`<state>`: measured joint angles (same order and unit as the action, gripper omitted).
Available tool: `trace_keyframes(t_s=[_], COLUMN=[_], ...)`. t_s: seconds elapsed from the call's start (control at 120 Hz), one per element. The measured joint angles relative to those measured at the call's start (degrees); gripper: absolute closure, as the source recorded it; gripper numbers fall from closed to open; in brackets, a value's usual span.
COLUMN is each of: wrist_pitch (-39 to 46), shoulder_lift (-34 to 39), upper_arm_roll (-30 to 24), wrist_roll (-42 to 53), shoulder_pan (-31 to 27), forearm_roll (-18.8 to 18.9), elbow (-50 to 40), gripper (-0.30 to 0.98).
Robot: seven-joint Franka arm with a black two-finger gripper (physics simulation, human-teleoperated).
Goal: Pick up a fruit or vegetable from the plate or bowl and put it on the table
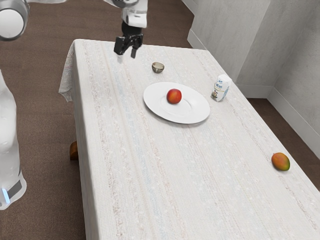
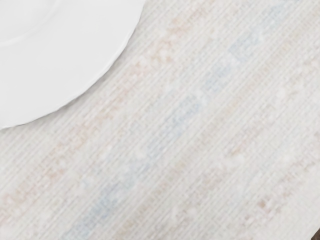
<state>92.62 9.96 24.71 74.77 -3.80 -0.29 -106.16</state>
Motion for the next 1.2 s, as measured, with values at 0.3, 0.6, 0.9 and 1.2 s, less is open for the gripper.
trace_keyframes(t_s=[0.3, 0.6, 0.9, 1.2], wrist_pitch=[7.07, 6.09, 4.14, 3.38], shoulder_lift=[-24.25, -35.5, -36.34, -39.01], upper_arm_roll=[-5.79, -17.22, -17.07, -17.07], wrist_roll=[5.83, 9.87, 3.9, -2.79], shoulder_pan=[10.01, -5.69, -7.9, -7.98], forearm_roll=[-3.41, -6.56, -4.82, -4.1], elbow=[27.68, 35.38, 34.64, 34.08], gripper=[0.0, 0.0, 0.0, 0.0])
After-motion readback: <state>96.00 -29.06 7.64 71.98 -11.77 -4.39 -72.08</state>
